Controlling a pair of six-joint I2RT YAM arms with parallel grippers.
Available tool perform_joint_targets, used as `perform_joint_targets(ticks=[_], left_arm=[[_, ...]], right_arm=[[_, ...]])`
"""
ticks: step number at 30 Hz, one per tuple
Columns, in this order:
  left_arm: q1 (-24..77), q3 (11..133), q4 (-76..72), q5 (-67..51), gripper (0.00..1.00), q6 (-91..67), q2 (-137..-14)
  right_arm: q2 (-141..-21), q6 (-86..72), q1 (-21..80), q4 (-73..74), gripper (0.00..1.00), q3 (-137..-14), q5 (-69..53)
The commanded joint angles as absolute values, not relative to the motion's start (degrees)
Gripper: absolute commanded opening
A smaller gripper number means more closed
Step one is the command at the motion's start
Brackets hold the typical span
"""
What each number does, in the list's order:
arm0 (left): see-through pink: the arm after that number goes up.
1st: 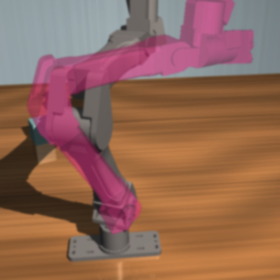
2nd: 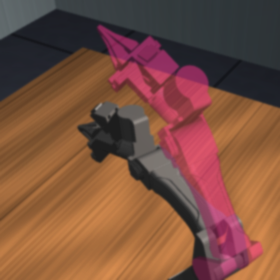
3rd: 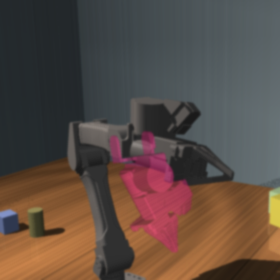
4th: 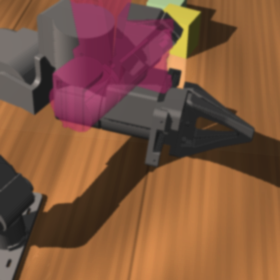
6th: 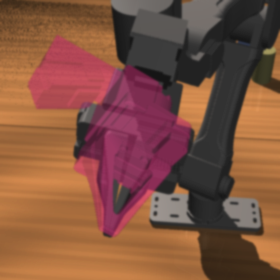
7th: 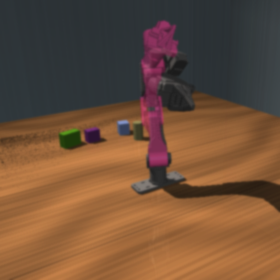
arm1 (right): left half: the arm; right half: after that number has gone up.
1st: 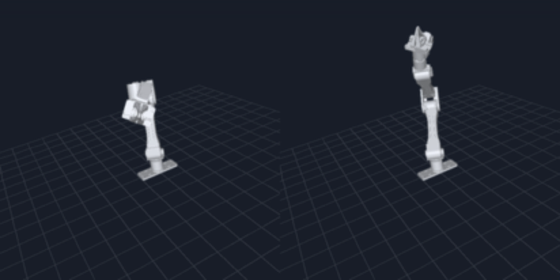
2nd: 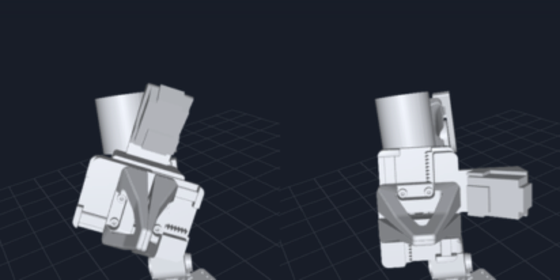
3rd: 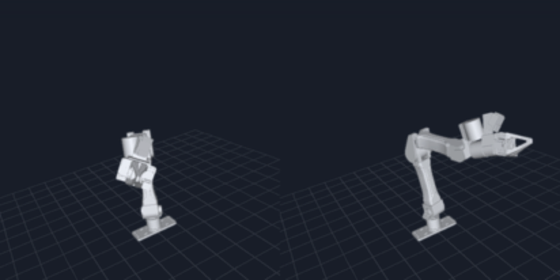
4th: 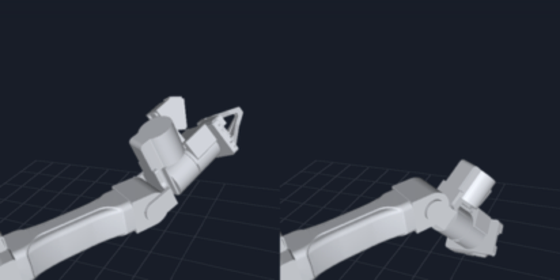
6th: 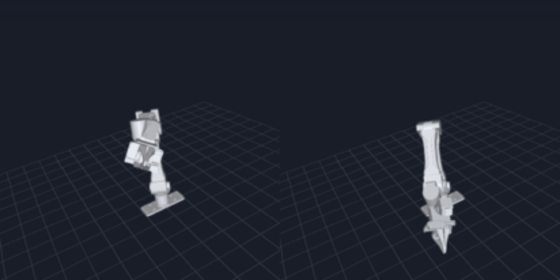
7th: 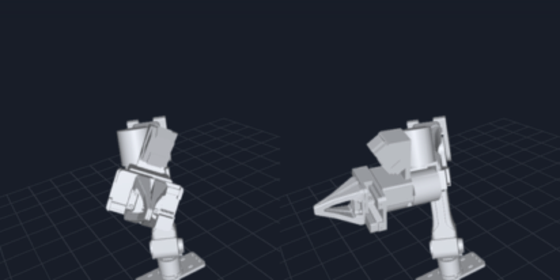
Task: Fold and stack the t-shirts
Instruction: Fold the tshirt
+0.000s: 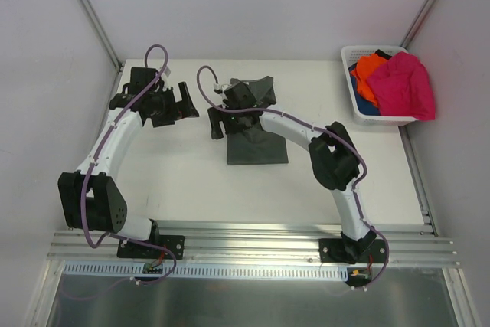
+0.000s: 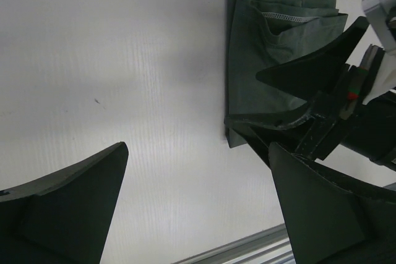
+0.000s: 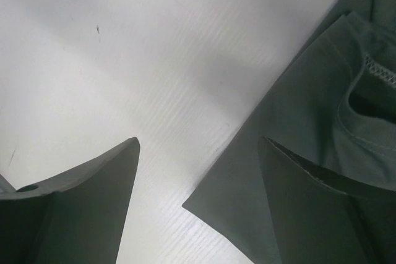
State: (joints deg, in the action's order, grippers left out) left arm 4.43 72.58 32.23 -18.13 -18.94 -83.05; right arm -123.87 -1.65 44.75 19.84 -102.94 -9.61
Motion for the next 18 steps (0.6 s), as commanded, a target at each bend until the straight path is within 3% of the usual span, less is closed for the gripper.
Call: perform_joint_targets(ticks=[1, 18], left_arm=[[4.0, 72.7, 31.9, -19.8, 0.99, -19.5, -80.0], [3.3, 72.3, 31.9, -19.8, 0.99, -19.4, -80.6]], right_arm=[[-121.2, -3.7, 44.4, 19.7, 0.82, -102.0, -10.4], [-132.2, 1.3, 39.6, 19.7, 0.82, -112.1, -9.1]])
